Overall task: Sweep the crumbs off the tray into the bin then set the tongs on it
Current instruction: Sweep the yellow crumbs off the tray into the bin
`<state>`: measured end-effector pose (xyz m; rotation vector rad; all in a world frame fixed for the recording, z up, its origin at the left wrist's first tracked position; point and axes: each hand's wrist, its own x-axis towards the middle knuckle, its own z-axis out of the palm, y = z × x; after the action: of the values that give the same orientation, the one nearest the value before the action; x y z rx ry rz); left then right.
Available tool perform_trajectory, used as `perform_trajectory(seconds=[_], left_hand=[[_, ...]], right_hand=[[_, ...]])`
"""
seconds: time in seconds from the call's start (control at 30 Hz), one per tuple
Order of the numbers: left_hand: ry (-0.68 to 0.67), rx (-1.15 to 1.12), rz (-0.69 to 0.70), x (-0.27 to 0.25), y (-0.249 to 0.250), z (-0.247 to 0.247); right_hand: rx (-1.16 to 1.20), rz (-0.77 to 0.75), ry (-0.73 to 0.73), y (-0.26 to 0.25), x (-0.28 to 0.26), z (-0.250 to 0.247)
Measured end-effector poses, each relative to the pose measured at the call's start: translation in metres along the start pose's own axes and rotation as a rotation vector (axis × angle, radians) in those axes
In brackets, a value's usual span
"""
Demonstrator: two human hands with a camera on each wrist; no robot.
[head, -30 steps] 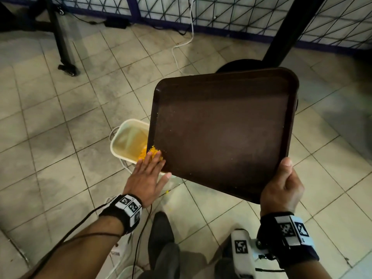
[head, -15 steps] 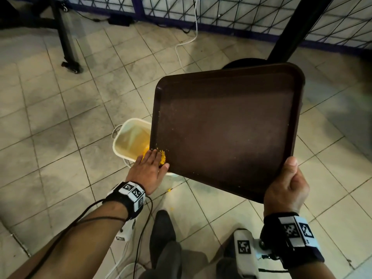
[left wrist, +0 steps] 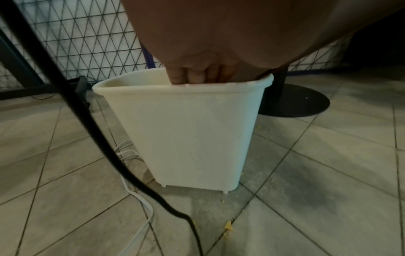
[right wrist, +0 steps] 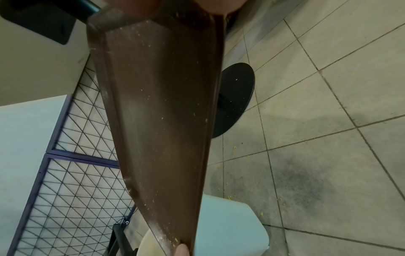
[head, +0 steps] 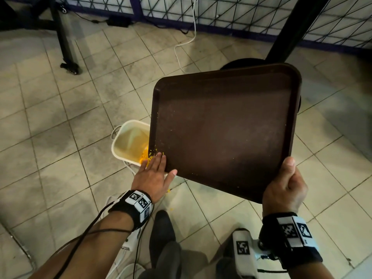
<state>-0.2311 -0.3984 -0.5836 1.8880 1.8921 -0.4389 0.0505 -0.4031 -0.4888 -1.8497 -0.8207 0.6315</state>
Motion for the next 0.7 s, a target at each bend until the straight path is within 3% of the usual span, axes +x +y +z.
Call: perform_trajectory(seconds=[0.13, 0.27, 0.4, 0.5, 0.6, 0.7], left_hand=[[0.101, -0.085, 0.006, -0.005, 0.01, -0.015], [0.033, -0.01, 0.106, -0.011, 0.022, -0.011], [-0.052, 0.132, 0.013, -0.006, -0.009, -0.006], [0.038, 0.066, -0.044, -0.001, -0.022, -0.015], [0.141, -0.023, -0.007, 0.01, -0.018, -0.021], [0.096, -0.055, -0.022, 0.019, -0.016, -0.016]], right_hand=[[-0.005, 0.012, 0.0, -0.003, -0.002, 0.001], [-0.008, 0.021, -0.001, -0.002, 0.0, -0.001], [-0.005, 0.003, -0.003, 0.0, 0.002, -0.001], [-0.02, 0.004, -0.005, 0.001, 0.0, 0.0], [-0.024, 0.004, 0.008, 0.0, 0.001, 0.0], [-0.026, -0.007, 0.008, -0.004, 0.0, 0.001]])
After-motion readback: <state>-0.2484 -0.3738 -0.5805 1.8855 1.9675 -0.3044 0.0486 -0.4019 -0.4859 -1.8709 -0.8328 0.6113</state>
